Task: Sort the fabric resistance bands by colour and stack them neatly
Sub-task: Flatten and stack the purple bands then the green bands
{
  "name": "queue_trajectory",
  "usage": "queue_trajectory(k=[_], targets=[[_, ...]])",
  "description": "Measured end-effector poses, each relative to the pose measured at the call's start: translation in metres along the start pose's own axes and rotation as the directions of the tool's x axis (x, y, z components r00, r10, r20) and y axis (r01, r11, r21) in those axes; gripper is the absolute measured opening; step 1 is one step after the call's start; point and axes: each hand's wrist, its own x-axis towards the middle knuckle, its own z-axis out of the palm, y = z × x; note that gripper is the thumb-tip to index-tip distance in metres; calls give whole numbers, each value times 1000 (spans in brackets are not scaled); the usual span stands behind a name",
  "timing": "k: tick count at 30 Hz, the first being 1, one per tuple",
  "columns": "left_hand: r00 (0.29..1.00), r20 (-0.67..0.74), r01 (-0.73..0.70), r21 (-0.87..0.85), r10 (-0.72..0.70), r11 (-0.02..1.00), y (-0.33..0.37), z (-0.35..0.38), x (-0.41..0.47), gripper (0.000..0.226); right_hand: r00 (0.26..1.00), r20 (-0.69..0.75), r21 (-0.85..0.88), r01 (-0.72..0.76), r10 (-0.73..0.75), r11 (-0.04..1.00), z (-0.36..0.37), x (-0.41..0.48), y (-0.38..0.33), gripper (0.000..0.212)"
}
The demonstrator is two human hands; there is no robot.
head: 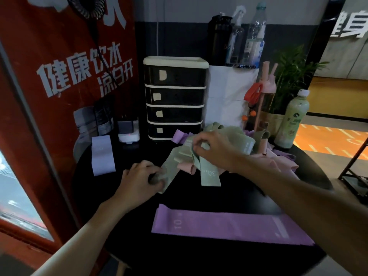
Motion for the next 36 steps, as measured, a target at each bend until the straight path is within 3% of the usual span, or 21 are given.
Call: queue_trajectory(k=[4,10,15,21,25,28,32,36], targets=[[999,-34,-23,-20,22,1000,-4,4,3,33,990,17,62,-143,142,988,33,65,16,13],[999,-20,-42,15,42,999,-10,10,6,36,950,87,-240,-272,299,932,61,113,43,37],[999,-23,-48,-2,47,999,-10,10,6,35,946,50,-282,-293,319,913,71,123,43,11],[999,-12,-46,-1,46,999,-9,8,4,38,950,-39,-161,-312,310,936,70,123,34,14],[999,0,-45,-7,45,999,-10,7,2,68,958,-73,29,-277,278,961,53,117,17,16],[999,4,-42,-40,43,998,-7,4,1,75,971,-96,172,-201,219,964,32,109,3,19],[998,-61,-15,-185,4,983,1,-3,-4,59,977,-159,304,-89,143,949,-4,91,-22,12],[965,-261,-81,-299,1,951,20,-25,0,41,973,-196,354,-44,121,934,-37,76,-42,12]])
